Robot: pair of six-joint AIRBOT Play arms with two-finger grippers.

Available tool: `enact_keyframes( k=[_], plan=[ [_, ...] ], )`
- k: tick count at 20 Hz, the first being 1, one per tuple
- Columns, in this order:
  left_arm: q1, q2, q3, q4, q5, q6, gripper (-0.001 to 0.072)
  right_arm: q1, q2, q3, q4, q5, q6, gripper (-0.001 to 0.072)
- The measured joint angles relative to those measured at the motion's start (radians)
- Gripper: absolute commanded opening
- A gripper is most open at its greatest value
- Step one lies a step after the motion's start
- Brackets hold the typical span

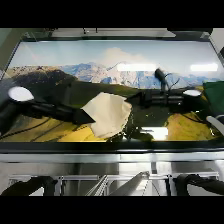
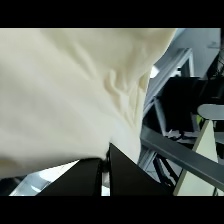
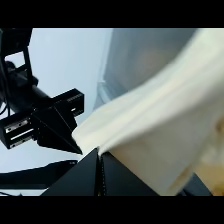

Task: Fold the shirts.

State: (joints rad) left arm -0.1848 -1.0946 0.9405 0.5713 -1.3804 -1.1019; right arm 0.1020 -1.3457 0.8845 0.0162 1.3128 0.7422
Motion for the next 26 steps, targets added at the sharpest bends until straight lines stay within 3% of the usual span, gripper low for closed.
enact_keyframes(
  k=[4,8,11,15,16,17,18,19,21,26],
  plan=[
    [-0.002,0.182,0.273,-0.084,-0.03,-0.008,0.0027,0.0,0.361,0.102,0.018,-0.052,-0.007,0.0015],
    [-0.002,0.274,0.42,-0.068,0.045,-0.051,0.0028,0.001,0.635,0.151,-0.143,-0.246,0.057,0.0016],
    [-0.02,0.244,0.402,-0.056,0.077,-0.076,0.0028,0.002,0.669,0.163,-0.253,-0.307,0.123,0.0015],
    [-0.035,0.079,0.331,-0.044,0.13,-0.041,0.0038,0.004,0.505,0.166,-0.339,-0.367,0.156,0.0018],
    [-0.027,0.018,0.326,-0.039,0.145,-0.016,0.0251,0.004,0.436,0.166,-0.367,-0.401,0.16,0.0194],
    [-0.01,-0.041,0.33,-0.039,0.156,0.002,0.0388,0.0,0.363,0.167,-0.391,-0.435,0.163,0.0507],
    [0.016,-0.105,0.344,-0.039,0.154,0.016,0.0538,-0.007,0.296,0.169,-0.407,-0.46,0.164,0.0517],
    [0.05,-0.161,0.365,-0.039,0.137,0.023,0.0706,-0.021,0.23,0.171,-0.422,-0.474,0.166,0.0438],
    [0.143,-0.261,0.419,-0.039,0.072,0.022,0.0707,-0.063,0.138,0.175,-0.437,-0.456,0.171,0.0328],
    [0.367,-0.37,0.426,0.099,-0.086,-0.066,0.0706,-0.155,0.05,0.158,-0.466,-0.238,0.178,0.0329]
  ],
)
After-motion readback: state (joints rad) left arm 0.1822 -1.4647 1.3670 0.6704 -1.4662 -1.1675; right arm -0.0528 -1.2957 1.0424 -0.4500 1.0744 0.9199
